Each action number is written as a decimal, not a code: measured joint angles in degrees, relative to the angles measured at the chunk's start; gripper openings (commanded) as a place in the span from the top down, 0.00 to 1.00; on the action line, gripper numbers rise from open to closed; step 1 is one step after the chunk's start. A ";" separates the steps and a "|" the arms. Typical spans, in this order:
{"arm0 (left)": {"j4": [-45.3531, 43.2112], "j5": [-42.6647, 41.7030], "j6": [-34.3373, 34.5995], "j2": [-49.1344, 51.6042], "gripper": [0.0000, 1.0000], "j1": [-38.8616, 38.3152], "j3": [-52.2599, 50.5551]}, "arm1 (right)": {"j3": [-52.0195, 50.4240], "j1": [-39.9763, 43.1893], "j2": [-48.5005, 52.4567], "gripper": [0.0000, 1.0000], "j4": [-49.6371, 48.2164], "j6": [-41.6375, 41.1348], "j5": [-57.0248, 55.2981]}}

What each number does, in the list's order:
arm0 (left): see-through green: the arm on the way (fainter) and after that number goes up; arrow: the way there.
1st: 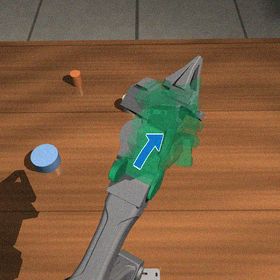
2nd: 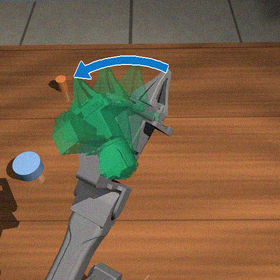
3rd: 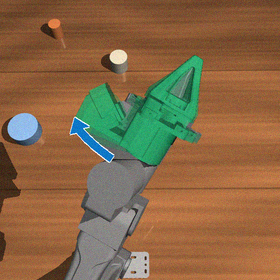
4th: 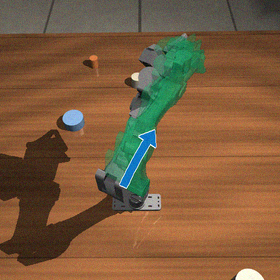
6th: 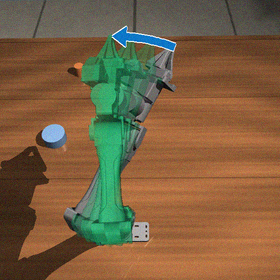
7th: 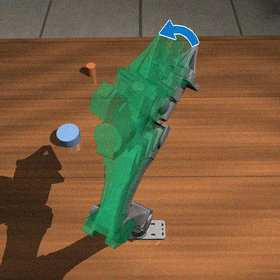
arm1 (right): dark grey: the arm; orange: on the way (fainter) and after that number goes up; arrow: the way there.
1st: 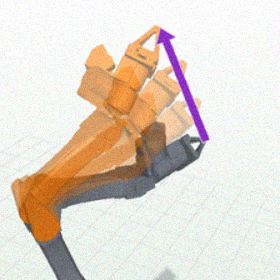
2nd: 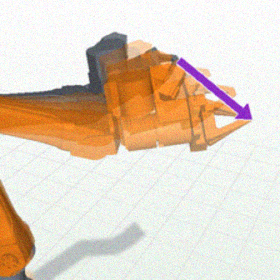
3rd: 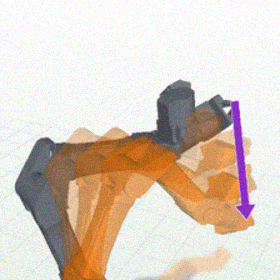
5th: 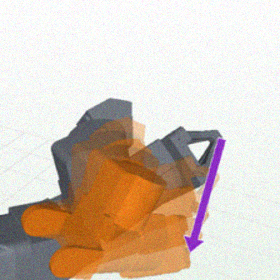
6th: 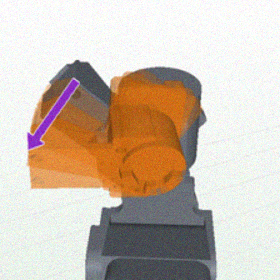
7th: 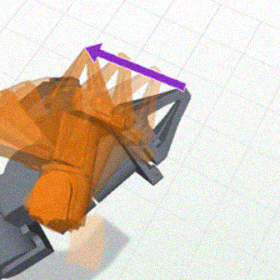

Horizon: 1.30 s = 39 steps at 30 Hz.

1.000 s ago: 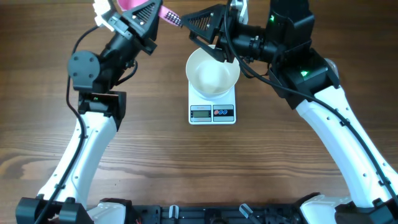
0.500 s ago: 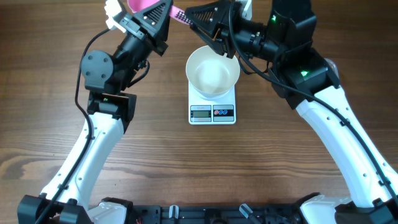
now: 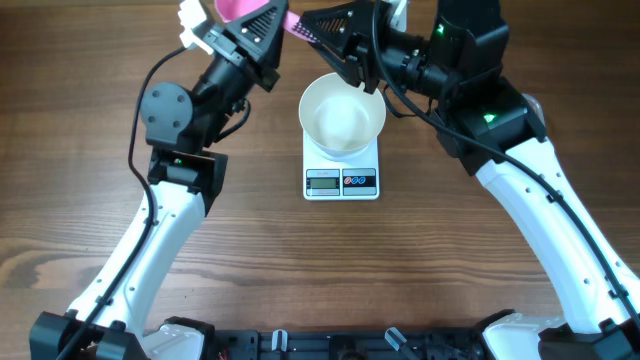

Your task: Scoop item into bowl and weigh 150g on scale

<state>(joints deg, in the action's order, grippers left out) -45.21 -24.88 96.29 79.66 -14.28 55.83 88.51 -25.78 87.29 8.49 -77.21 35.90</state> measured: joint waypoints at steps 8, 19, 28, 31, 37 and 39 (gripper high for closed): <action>0.00 0.20 0.00 0.00 0.96 -0.07 0.00 | 0.00 0.00 0.00 0.73 0.00 -0.61 -0.17; 3.23 1.07 0.00 -0.02 0.96 -0.74 0.02 | 0.00 0.00 0.11 0.78 1.11 -0.81 -0.74; 3.65 1.31 -0.02 0.00 0.96 -1.42 0.00 | 0.00 0.00 0.15 0.83 2.71 -0.81 -0.85; 3.65 1.33 0.00 0.00 0.96 -1.42 0.00 | 0.00 0.00 0.15 0.88 2.82 -0.81 -0.85; 3.61 1.51 0.00 0.00 0.96 -1.42 0.02 | 0.00 -0.02 0.15 0.90 3.10 -0.76 -1.31; 3.61 1.51 0.00 0.00 0.96 -1.42 0.02 | 0.00 -0.07 0.15 0.84 3.10 -0.52 -1.68</action>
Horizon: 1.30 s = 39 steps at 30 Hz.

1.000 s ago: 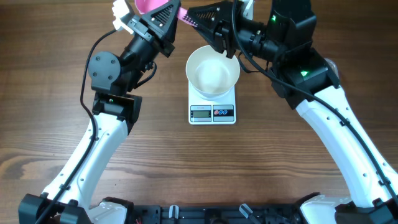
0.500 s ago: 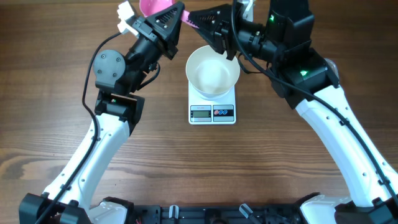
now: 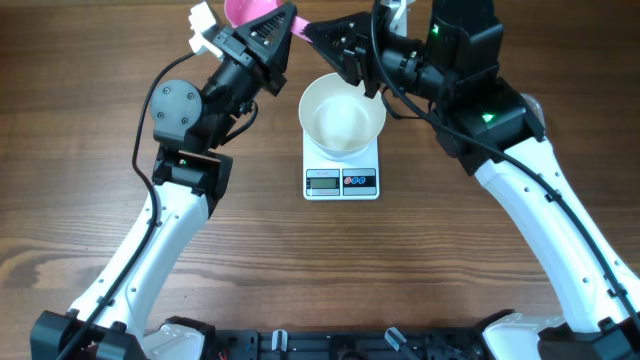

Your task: Scoop item into bowl and weigh 150g on scale

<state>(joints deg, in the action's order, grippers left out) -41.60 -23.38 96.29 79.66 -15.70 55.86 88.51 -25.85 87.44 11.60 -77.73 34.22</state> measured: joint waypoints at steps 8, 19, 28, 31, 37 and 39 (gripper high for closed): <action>0.04 -0.02 0.00 0.00 0.96 0.00 -0.02 | 0.00 0.02 0.00 0.77 -0.09 2.60 -1.73; 0.07 -0.02 0.00 0.00 0.96 0.00 -0.02 | 0.00 0.02 0.00 0.83 -0.09 3.23 -2.34; 0.07 -0.02 0.00 0.00 0.96 0.00 -0.02 | 0.00 0.00 0.00 0.84 -0.09 3.26 -1.79; 0.07 -0.02 -0.02 0.00 0.95 0.00 0.00 | 0.00 0.02 0.00 0.84 -0.09 3.23 -1.18; 0.07 -0.02 0.00 0.00 0.95 0.00 -0.02 | 0.00 0.00 0.00 0.85 -0.09 3.23 -0.31; 0.07 -0.02 0.00 0.00 0.95 0.00 0.00 | 0.00 0.00 0.00 0.86 -0.09 3.23 -0.13</action>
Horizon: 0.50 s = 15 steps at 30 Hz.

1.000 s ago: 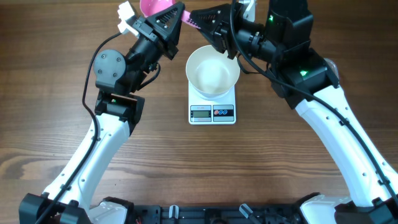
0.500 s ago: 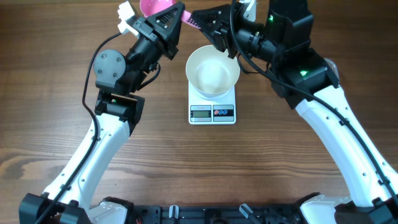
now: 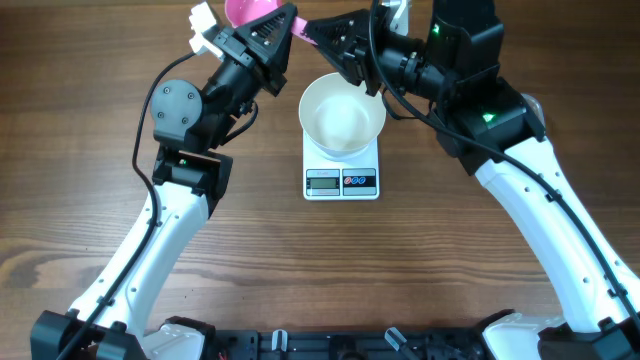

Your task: Scoop item into bowl and weigh 150g on scale

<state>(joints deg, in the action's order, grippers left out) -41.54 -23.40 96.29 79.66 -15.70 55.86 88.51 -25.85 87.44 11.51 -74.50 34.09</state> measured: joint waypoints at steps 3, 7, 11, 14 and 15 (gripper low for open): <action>-0.02 0.00 0.00 0.00 0.96 0.00 -0.02 | 0.00 0.00 0.00 0.89 0.00 0.00 0.07; -0.02 0.00 0.00 0.00 0.95 0.00 0.00 | 0.00 0.02 0.00 0.95 0.02 0.02 0.15; -0.04 -0.02 -0.44 0.00 0.47 0.00 -0.02 | 0.00 0.00 0.00 0.96 0.07 0.20 0.13; -0.02 -0.13 -0.66 0.00 0.09 0.00 -0.02 | 0.00 0.00 0.00 0.96 0.02 0.26 0.04; -0.02 -0.24 -0.66 0.00 0.02 0.00 -0.02 | 0.00 0.00 0.00 0.95 0.02 0.57 -0.31</action>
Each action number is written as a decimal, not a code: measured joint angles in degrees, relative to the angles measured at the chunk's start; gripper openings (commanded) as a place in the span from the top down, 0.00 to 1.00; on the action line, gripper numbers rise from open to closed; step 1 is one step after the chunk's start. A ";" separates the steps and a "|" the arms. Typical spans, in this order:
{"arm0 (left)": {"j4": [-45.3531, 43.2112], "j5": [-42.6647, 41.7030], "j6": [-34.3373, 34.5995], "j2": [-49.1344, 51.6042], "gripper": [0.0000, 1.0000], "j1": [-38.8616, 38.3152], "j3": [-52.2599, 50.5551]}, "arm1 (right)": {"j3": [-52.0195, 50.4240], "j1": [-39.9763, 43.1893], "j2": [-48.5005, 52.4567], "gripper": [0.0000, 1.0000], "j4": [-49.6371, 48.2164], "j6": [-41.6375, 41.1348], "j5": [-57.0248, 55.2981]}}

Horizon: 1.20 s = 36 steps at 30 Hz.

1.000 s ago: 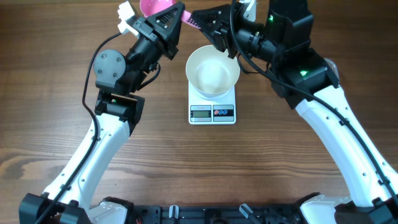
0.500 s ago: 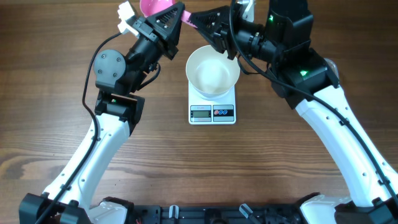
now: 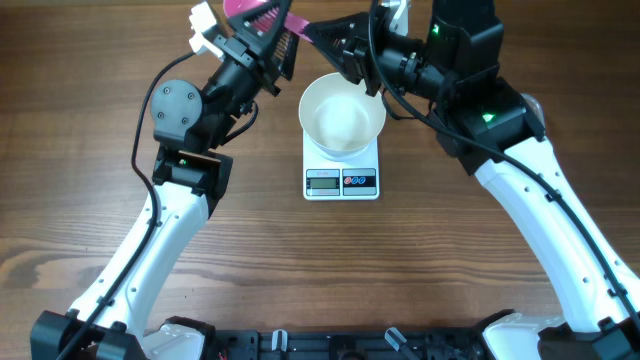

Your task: Scoop item into bowl and weigh 150g on scale

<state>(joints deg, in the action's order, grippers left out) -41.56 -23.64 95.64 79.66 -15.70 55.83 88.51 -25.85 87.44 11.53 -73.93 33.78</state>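
A white bowl (image 3: 343, 147) stands on the small white scale (image 3: 342, 183) at the table's middle back; nothing shows inside it. At the top edge, mostly cut off, is a pink container (image 3: 243, 7). My left gripper (image 3: 272, 35) is right against it and appears shut on its rim, turned so the ribbed finger faces up. Beside it my right gripper (image 3: 318, 32) is shut on the handle of a pink scoop (image 3: 296, 22), just beyond the bowl's far left rim. The scoop's head is hidden.
The wooden table (image 3: 80, 150) spreads out left, right and in front of the scale. Both arms reach from the near edge to the back, flanking the scale. The scale's display (image 3: 322, 182) faces the near side, too small to read.
My left gripper has rolled at the wrist, and the pink container with it now looks darker and tilted. The right gripper, scoop, bowl and scale stay where they were.
At first both grippers met at the back left of the bowl, the left at the pink container, the right on the scoop. Then the left gripper stood slightly further right and back. It stayed there, and now it has rolled with the container.
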 measured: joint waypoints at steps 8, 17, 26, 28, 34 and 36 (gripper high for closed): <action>4.68 -2.25 -3.80 -0.02 0.00 0.00 0.09 | 0.00 2.75 0.00 0.95 0.02 8.26 -5.84; 15.96 -12.09 -18.67 0.02 0.00 0.00 0.04 | 0.00 15.61 0.00 0.95 1.77 14.34 -8.57; 19.93 -20.46 -32.54 0.02 0.00 0.00 0.04 | 0.00 22.25 -0.09 0.96 6.21 21.73 -9.49; 21.31 -21.99 -33.88 0.02 0.00 0.00 0.04 | 0.09 23.43 -0.87 0.95 10.51 24.59 -10.91; 23.96 -23.78 -36.30 0.02 0.12 0.46 0.07 | 7.06 23.87 -3.65 0.95 30.86 36.30 -20.11; 26.16 -23.91 -39.78 0.02 0.15 1.22 0.07 | 10.47 23.87 -4.37 0.95 36.11 40.24 -23.06</action>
<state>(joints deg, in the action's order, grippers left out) -15.40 -47.55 55.86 79.68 -14.48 55.90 98.98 -1.98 83.07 47.64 -33.69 10.72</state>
